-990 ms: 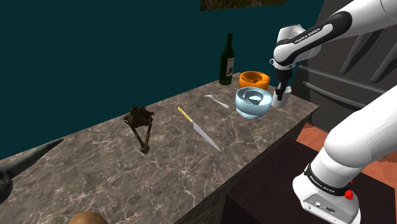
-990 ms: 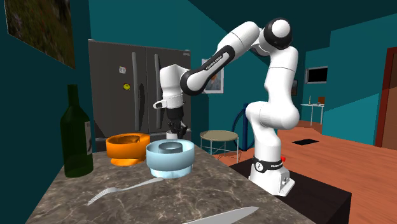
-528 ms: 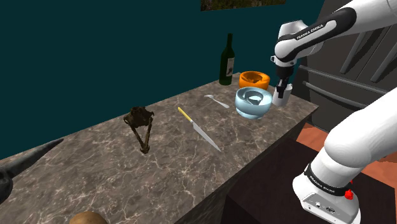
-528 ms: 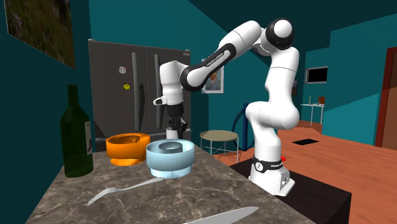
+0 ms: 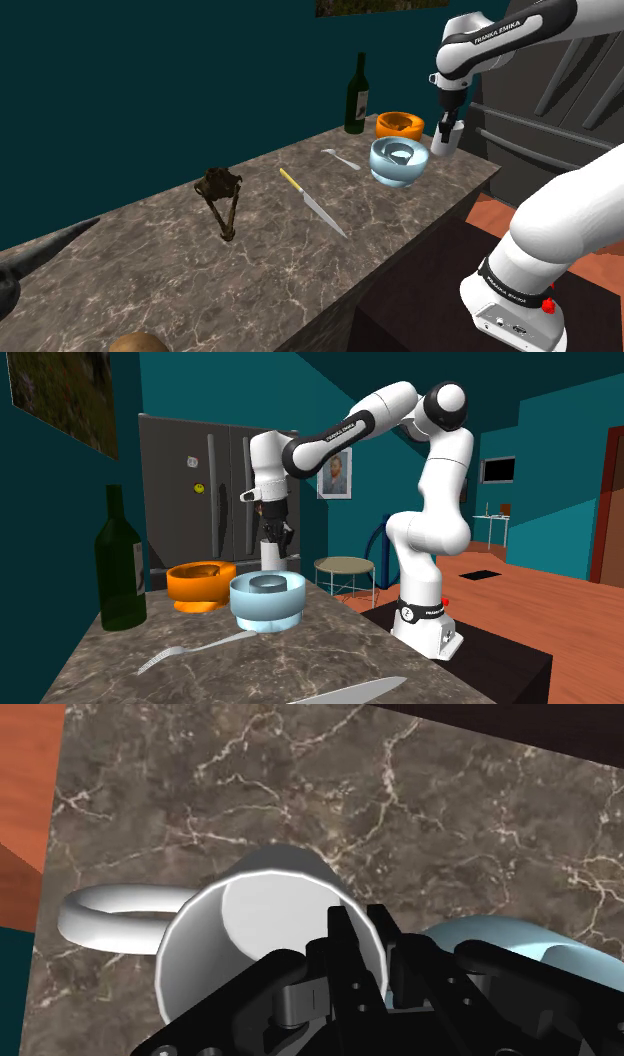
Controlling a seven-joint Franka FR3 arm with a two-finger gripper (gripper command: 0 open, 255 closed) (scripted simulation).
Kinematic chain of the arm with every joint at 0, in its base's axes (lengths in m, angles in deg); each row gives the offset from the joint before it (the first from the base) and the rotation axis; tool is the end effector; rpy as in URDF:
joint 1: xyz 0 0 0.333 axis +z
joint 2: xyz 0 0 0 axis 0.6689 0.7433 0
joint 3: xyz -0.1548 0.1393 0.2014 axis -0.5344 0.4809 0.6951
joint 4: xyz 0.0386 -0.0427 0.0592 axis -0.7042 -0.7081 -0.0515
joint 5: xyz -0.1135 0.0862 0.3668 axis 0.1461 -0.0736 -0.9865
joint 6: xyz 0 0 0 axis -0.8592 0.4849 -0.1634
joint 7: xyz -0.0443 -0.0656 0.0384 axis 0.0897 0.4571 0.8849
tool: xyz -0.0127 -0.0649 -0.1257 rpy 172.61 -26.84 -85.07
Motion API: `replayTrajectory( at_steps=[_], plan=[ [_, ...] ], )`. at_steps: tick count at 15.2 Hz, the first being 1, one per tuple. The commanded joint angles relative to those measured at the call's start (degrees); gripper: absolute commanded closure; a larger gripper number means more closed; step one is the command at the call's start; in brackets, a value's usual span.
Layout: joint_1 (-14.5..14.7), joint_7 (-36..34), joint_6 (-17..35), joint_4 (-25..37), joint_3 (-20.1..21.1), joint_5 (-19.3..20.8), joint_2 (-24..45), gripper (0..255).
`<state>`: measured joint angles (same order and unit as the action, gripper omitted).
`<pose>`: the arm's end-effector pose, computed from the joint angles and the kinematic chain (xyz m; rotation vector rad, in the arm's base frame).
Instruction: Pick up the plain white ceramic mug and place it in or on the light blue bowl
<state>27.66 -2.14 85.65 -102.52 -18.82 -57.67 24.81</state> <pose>0.3264 -0.2756 0.3606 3.0964 0.1258 -0.2600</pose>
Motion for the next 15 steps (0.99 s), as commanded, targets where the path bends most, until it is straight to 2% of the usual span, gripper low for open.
replayTrajectory(
  at_steps=[1, 15],
  plan=[
    [0.0, 0.0, -1.7, 0.9, 0.4, -0.1, -0.8, 255],
    [0.3, 1.0, -13.0, 9.5, 2.1, -0.9, -3.5, 255]
  ],
)
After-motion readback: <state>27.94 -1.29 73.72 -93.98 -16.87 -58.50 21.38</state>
